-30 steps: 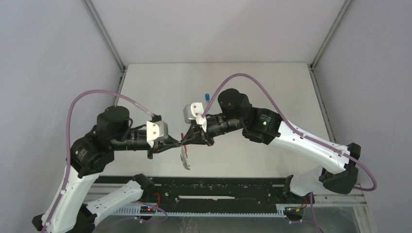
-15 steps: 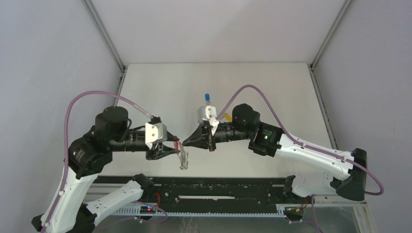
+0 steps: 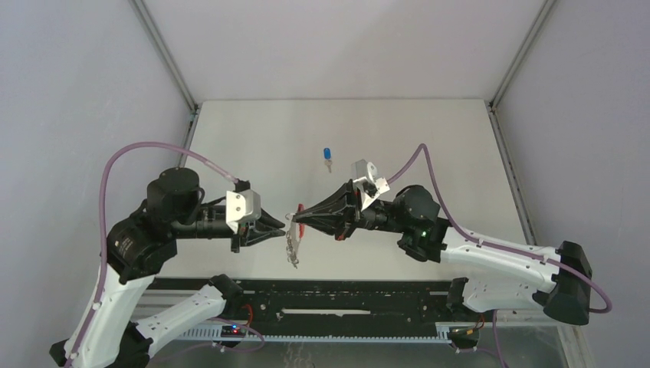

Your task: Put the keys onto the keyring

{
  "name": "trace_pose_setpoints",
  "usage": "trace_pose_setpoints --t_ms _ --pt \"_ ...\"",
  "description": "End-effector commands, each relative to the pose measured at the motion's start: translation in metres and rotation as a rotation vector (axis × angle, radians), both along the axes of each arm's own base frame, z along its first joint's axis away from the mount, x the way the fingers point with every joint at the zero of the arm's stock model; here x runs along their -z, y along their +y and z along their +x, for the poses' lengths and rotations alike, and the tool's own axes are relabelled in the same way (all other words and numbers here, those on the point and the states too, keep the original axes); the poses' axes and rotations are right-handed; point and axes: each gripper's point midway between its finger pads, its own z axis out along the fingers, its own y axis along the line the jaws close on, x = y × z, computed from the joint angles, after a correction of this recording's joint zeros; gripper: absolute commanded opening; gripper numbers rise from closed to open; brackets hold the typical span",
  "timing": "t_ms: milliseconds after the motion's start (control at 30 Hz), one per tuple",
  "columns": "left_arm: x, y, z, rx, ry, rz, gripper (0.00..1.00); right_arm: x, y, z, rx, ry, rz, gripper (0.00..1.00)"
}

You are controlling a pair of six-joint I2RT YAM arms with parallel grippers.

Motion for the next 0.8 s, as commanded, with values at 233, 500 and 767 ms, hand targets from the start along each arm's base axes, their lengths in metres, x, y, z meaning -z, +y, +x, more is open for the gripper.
trace_pose_setpoints --t_ms 233,500,767 --pt "-0.026 -0.012 -0.011 0.056 0.04 -0.103 0.23 -0.018 0.005 -0.008 -0.053 0.028 0.128 0.0" --pt "-0.021 -0.01 -0.011 0.046 0.045 -0.083 0.16 -0.009 0.008 -0.02 -0.134 0.01 0.101 0.0" --pt "-0.019 -0.004 -0.002 -0.032 0.052 -0.068 0.41 -0.011 0.002 -0.022 -0.134 -0.003 0.101 0.0"
